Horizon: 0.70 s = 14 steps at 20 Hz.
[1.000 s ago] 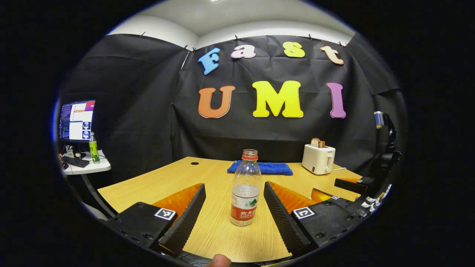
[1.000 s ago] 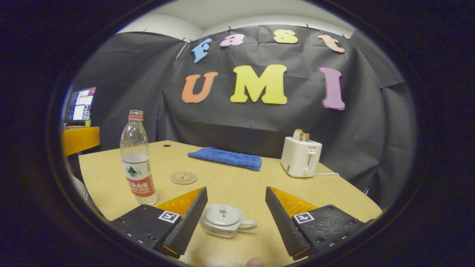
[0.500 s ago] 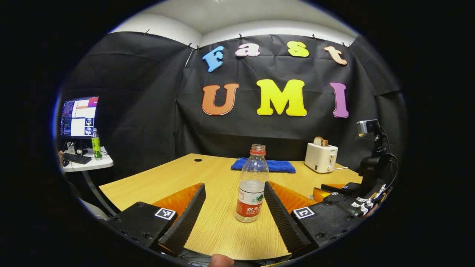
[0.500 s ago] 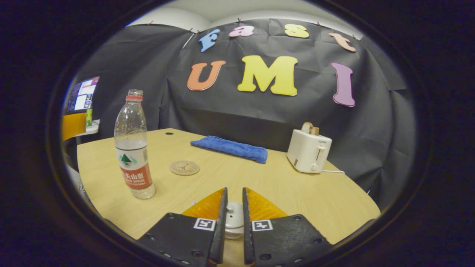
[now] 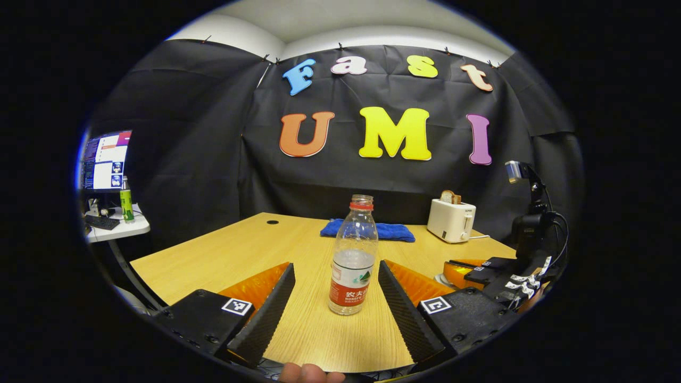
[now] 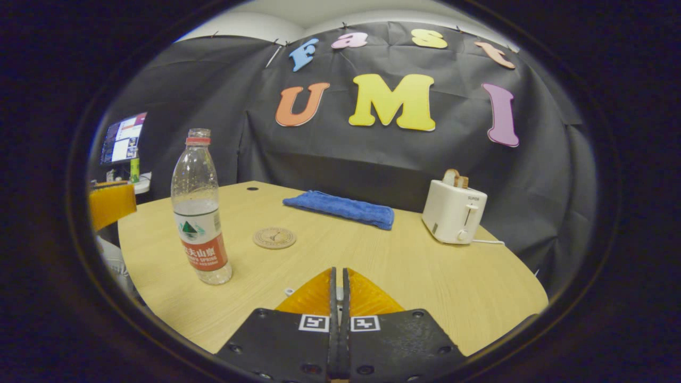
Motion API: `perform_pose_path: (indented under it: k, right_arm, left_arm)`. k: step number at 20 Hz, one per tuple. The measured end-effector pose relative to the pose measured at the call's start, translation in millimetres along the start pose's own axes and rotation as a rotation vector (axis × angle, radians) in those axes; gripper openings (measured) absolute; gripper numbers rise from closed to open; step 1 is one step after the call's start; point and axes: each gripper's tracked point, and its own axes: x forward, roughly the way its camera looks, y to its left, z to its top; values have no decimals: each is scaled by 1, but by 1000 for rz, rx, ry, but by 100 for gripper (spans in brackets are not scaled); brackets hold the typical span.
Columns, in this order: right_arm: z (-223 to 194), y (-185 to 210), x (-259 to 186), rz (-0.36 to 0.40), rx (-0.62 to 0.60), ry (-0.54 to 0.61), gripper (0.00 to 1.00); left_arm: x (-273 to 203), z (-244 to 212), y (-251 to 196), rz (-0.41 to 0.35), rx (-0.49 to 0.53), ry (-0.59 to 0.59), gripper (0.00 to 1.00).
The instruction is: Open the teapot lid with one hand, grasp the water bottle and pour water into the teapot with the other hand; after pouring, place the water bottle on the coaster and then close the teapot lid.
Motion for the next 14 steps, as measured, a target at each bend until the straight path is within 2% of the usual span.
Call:
perform_pose_path:
  k: [8,14]
  right_arm:
    - [34,-12,-20,17,22,-70,0]
    - [38,-32,-48,-10,19,-95,0]
  left_arm:
    - [28,-26,-12,-78,8,62,99]
    - [55,-46,-13,-84,11,126,99]
